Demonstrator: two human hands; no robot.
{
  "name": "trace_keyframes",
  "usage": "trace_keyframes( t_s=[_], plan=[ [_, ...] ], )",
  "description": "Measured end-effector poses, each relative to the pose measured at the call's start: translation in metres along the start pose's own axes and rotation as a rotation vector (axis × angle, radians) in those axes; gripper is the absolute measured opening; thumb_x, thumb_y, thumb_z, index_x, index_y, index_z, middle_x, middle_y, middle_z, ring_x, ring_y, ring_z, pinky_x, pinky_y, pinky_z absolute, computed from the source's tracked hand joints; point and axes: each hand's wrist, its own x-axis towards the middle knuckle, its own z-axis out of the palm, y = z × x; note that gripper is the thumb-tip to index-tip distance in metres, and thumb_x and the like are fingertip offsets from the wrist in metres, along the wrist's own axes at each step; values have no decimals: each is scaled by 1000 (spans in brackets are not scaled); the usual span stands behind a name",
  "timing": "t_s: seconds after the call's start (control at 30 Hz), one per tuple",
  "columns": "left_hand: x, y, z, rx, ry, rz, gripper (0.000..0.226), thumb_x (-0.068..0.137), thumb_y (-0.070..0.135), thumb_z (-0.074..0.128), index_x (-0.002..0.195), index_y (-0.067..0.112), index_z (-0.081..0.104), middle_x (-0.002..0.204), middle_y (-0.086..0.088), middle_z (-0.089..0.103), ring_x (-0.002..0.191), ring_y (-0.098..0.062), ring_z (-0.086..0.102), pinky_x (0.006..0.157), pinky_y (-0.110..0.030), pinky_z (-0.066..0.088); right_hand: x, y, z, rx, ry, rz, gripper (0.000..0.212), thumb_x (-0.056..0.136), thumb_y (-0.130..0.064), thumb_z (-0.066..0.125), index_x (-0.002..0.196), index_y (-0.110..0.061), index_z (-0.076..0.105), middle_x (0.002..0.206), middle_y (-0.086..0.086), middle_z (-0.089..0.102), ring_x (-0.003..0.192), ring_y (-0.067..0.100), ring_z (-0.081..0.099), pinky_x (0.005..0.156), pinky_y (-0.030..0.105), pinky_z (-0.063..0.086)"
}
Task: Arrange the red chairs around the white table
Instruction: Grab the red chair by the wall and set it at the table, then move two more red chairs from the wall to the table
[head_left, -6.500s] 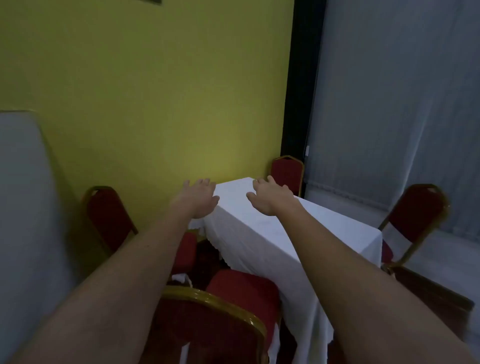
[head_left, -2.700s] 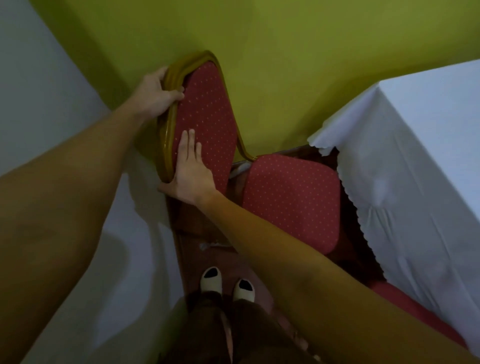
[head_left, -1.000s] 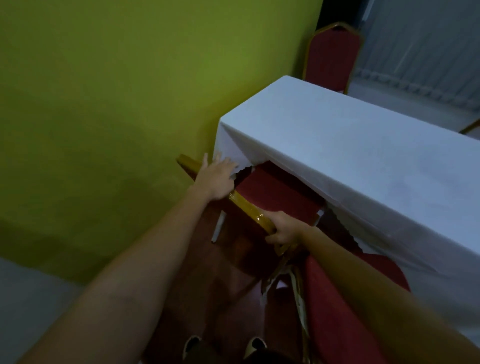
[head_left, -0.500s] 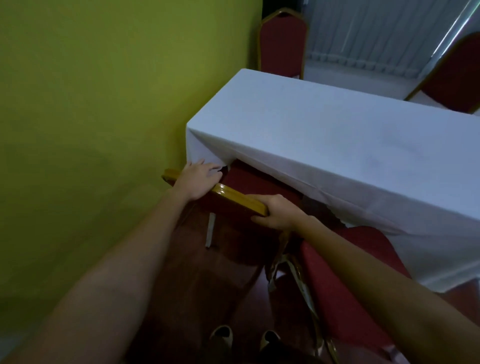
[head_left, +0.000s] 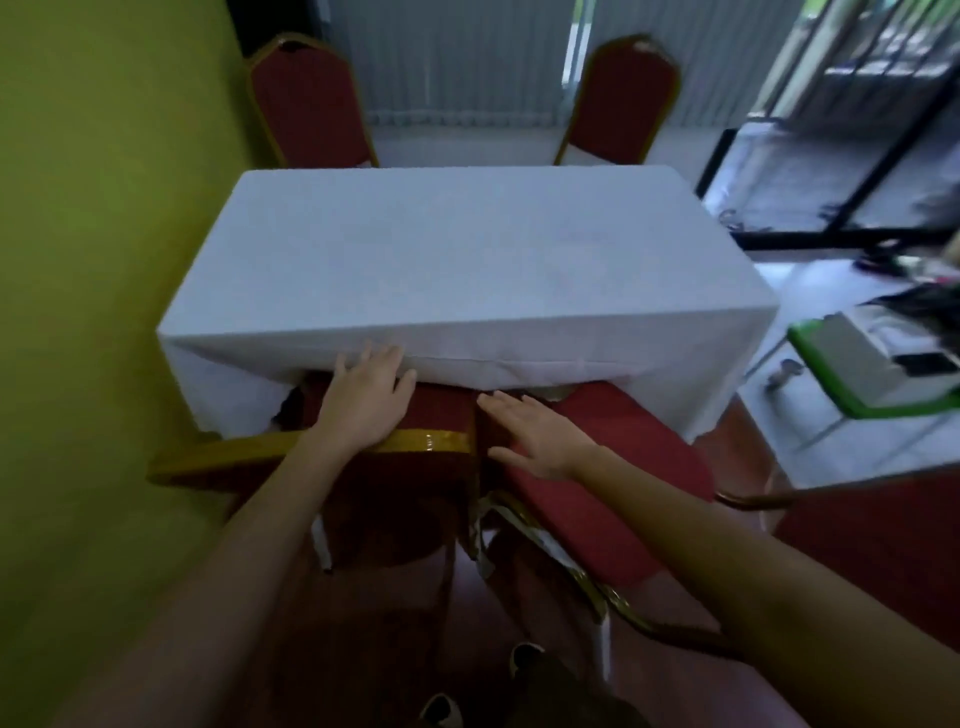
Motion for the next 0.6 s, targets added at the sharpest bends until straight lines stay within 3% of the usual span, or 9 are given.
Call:
trace_keyframes(
  t_s=[0.07,0.17,0.37,0.6],
  plan=[
    [-1,17,4,-44,-3,23,47,102,30,35,144,8,37,149,-10,42,140,-26,35,117,-49,17,-13,18,-4,-13,-3,89,67,100,-44,37,154,-14,11,162,5,16,150,17,8,122,38,7],
    [13,81,28,-87,-115,232,44,102,27,36,142,8,38,147,-11,43,136,-28,38,115,-44,21,-69,57,-30,-44,104,389,64,100,-41,37,153,-11,15,161,8,19,149,22,14,121,41,13],
    [17,246,92,-78,-260,680,52,101,31,36,148,9,31,157,-7,31,147,-23,22,121,-43,14,-218,129,-96,-139,309,921,60,101,-34,39,152,-10,20,161,8,17,149,23,13,119,44,16],
    [-31,395,132,-26,-420,985,60,100,40,34,150,10,22,158,-10,26,147,-26,22,120,-47,13,-341,172,-125,-120,341,1257,61,100,-33,38,152,-8,17,162,10,13,150,26,9,118,48,17]
  ],
)
